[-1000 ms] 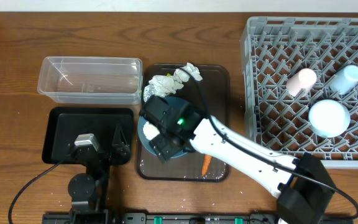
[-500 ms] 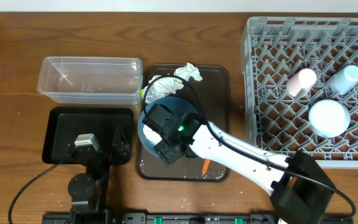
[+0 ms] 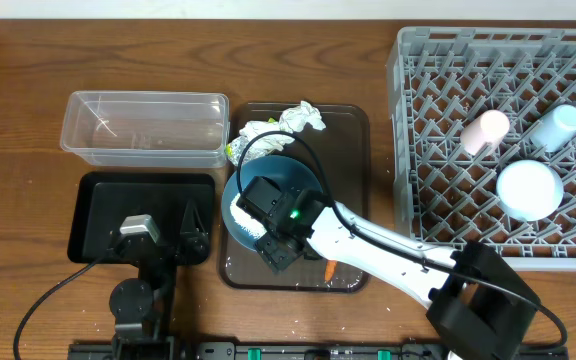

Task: Sort waste into correct bins and load items into the dishwasher rack

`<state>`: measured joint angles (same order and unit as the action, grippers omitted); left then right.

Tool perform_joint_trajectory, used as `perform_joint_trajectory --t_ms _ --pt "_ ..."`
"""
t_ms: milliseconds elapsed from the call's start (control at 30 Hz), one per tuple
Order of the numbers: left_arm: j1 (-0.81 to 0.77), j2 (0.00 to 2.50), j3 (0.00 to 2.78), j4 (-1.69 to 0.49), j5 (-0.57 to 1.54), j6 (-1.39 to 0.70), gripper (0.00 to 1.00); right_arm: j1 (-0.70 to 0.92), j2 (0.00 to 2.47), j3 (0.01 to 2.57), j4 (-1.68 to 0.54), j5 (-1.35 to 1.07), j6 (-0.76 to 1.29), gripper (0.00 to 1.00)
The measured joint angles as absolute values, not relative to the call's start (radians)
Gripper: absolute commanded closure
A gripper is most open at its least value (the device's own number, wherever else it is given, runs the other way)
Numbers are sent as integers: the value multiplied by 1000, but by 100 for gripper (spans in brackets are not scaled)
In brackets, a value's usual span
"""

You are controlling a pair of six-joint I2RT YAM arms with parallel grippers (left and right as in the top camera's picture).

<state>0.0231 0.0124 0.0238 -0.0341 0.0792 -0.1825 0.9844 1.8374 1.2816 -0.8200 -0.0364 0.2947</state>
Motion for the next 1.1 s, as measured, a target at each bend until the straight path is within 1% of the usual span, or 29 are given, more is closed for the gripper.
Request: perform_joint_trajectory --t_ms 200,267,533,800,967,1100 --pt "23 12 24 -34 79 -183 1 990 1837 1251 -780 -38 276 31" --pt "23 12 24 -35 79 -183 1 992 1837 1238 -769 -41 266 33" --pt "23 12 24 -34 79 -183 1 993 1837 1233 -753 -46 229 32" --pt "23 12 24 -35 79 -183 1 994 1837 1233 -746 -25 218 34" --pt "23 12 24 -35 79 -182 1 994 1837 1233 -724 -22 224 32" --pt "23 12 24 -34 79 -183 1 991 1837 1246 -740 -19 246 27"
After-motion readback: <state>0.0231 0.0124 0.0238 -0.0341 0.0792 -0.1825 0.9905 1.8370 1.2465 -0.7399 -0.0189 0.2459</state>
